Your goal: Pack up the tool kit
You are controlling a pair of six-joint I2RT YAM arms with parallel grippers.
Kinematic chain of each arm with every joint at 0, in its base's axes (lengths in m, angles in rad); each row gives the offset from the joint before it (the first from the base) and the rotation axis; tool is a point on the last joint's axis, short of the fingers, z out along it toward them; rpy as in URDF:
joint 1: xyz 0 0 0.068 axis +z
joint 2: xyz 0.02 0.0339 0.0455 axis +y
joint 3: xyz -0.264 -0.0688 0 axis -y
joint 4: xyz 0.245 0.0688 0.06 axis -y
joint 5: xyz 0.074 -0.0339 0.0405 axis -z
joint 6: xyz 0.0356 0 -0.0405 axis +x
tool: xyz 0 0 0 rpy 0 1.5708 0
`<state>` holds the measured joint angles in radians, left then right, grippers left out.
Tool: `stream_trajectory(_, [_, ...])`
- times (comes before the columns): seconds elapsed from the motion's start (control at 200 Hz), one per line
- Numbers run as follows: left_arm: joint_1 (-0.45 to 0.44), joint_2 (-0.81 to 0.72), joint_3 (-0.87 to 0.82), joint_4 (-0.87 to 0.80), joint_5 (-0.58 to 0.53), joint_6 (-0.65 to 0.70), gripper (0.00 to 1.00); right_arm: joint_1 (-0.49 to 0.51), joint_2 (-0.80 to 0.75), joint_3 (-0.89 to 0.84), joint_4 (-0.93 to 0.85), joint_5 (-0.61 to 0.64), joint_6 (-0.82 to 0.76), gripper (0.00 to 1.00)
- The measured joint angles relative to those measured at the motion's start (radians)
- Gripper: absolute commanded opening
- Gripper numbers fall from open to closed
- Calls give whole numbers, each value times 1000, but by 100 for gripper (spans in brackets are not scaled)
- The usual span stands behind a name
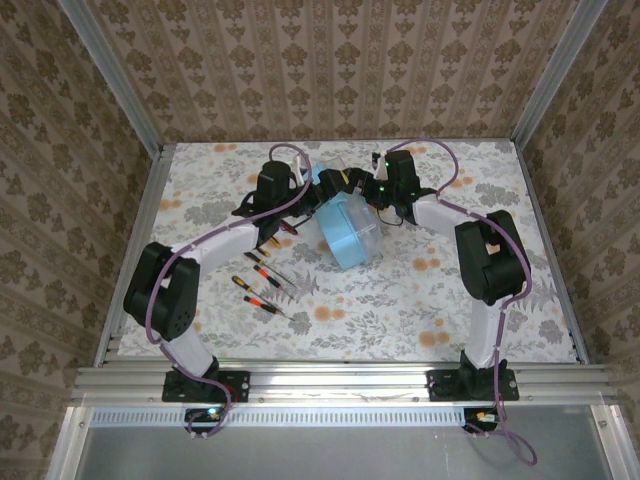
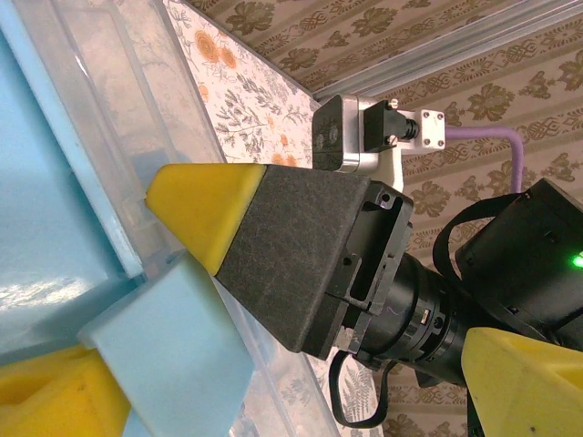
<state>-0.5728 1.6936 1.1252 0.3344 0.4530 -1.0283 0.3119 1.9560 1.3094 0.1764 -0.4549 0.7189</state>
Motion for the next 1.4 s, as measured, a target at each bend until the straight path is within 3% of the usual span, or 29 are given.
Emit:
stream_trajectory(0.425, [-2, 0, 0, -5, 23, 5, 92, -11, -26, 27, -121, -5, -12, 100])
stream_trajectory(1.07, [-17, 27, 95, -125, 48, 31, 92, -37, -59, -10, -125, -30, 16, 100])
stream_trajectory(1.4, [-6, -44, -38, -48, 37, 63, 92, -38, -68, -11, -159, -68, -1, 100])
